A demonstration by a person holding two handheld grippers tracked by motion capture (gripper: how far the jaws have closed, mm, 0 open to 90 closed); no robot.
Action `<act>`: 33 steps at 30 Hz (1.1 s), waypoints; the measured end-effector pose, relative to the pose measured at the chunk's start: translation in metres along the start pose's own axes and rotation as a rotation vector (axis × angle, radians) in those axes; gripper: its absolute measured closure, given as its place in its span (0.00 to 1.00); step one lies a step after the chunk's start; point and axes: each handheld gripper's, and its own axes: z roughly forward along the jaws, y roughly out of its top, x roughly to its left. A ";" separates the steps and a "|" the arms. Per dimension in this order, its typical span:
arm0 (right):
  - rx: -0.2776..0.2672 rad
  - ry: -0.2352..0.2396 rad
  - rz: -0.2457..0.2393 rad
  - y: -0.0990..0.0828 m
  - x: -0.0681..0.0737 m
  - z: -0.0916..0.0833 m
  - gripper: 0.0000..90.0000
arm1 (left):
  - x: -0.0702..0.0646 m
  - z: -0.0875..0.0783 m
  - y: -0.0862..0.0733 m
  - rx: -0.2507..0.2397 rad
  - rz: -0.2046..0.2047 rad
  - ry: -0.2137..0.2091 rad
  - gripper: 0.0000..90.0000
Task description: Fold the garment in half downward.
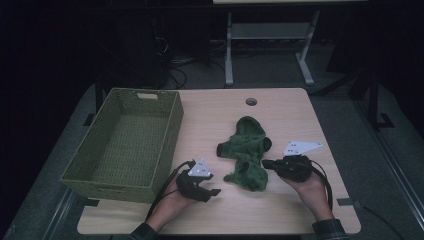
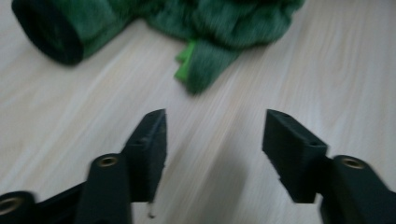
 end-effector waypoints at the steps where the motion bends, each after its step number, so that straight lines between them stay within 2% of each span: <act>1: 0.000 -0.005 0.004 0.000 -0.001 0.000 1.00 | 0.001 -0.001 0.005 -0.004 0.001 -0.015 0.50; 6: 0.008 -0.008 0.033 0.000 -0.006 0.001 1.00 | 0.003 0.001 0.028 -0.028 -0.006 -0.065 0.70; 10: 0.015 -0.013 0.049 0.002 -0.009 0.001 1.00 | 0.001 0.006 0.049 -0.058 0.014 -0.096 0.84; 13: 0.013 -0.017 0.054 0.006 -0.010 0.001 1.00 | -0.001 0.011 0.061 -0.058 0.040 -0.110 0.98; 16: 0.021 -0.024 0.057 0.009 -0.012 0.002 1.00 | 0.000 0.015 0.073 -0.066 0.051 -0.118 1.00; 23: 0.028 -0.031 0.067 0.013 -0.017 0.005 1.00 | 0.008 0.027 0.096 -0.118 0.051 -0.126 0.98; 27: 0.024 -0.034 0.068 0.021 -0.022 0.007 1.00 | 0.009 0.041 0.098 -0.095 0.050 -0.138 0.97; 33: 0.021 -0.029 0.076 0.032 -0.029 0.015 1.00 | 0.010 0.058 0.088 -0.036 0.048 -0.144 0.97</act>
